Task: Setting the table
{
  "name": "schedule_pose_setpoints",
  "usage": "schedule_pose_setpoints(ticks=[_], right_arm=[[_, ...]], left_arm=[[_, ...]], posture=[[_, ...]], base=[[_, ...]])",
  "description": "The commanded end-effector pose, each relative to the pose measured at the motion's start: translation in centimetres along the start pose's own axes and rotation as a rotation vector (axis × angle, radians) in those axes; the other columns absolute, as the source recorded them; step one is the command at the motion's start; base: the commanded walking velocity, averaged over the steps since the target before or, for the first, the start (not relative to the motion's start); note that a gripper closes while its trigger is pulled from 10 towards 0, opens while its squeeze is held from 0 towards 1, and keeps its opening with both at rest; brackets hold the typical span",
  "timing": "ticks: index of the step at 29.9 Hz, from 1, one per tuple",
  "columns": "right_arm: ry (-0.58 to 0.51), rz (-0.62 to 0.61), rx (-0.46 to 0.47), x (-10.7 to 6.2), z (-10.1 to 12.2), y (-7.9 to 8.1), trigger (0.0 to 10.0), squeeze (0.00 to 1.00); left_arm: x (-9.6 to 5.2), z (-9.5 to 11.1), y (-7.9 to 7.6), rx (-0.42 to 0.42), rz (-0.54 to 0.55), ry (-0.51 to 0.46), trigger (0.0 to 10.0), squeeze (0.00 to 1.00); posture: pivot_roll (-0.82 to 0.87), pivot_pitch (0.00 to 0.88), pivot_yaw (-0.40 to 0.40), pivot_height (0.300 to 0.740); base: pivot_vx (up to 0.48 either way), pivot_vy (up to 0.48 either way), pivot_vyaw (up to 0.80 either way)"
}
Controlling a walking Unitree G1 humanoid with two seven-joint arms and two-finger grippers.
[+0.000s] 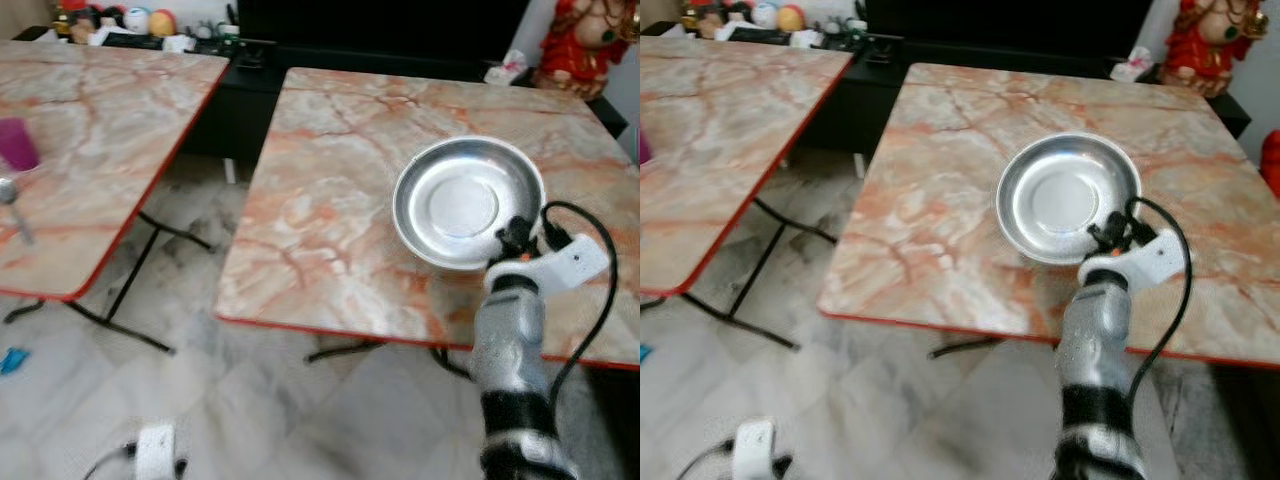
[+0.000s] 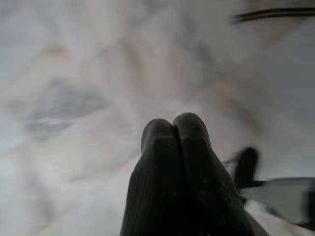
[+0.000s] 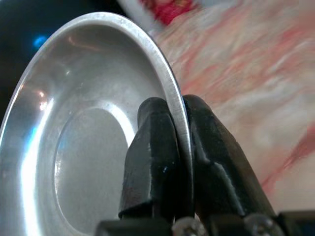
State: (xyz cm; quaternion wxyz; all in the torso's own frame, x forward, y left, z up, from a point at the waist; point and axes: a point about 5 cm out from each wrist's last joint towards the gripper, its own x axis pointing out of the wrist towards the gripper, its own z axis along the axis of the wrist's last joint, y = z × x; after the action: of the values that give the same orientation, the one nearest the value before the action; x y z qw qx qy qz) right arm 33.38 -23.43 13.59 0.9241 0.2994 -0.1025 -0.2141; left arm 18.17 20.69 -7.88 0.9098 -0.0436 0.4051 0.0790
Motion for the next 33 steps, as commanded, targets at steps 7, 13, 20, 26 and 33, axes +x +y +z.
schedule_pose_setpoints(ticks=[7, 13, 20, 26, 33], right_arm=[[-0.073, -0.053, -0.011, -0.2, 1.2, 0.0, 10.0, 0.0], [-0.094, -0.119, -0.108, -1.5, 1.6, -1.6, 10.0, 0.0], [-0.079, -0.239, -0.13, -2.7, 1.6, -3.7, 10.0, 0.0], [-0.03, -0.257, -0.1, -3.7, 0.5, -3.9, 10.0, 0.0], [-0.019, -0.352, -0.009, -3.7, 0.3, -5.0, 10.0, 0.0]], left_arm=[[-0.1, -0.3, 0.9, 0.015, 0.02, 0.023, 10.0, 0.0], [-0.2, -0.5, 0.9, 0.016, 0.02, 0.031, 10.0, 0.0], [-0.1, -0.4, 0.8, 0.025, 0.017, 0.031, 10.0, 0.0], [-0.1, -0.3, 0.7, 0.027, 0.014, 0.025, 10.0, 0.0], [-0.2, -0.4, 1.0, 0.037, 0.017, 0.028, 10.0, 0.0]], posture=[[0.06, 0.103, -0.091, 0.74], [0.06, 0.104, -0.092, 0.74], [0.05, 0.102, -0.09, 0.74], [0.05, 0.101, -0.091, 0.74], [0.05, 0.102, -0.089, 0.74]], base=[[0.04, 0.0, 0.0], [0.0, 0.0, 0.0], [0.0, 0.0, 0.0], [0.0, 0.0, 0.0], [0.0, 0.0, 0.0]])
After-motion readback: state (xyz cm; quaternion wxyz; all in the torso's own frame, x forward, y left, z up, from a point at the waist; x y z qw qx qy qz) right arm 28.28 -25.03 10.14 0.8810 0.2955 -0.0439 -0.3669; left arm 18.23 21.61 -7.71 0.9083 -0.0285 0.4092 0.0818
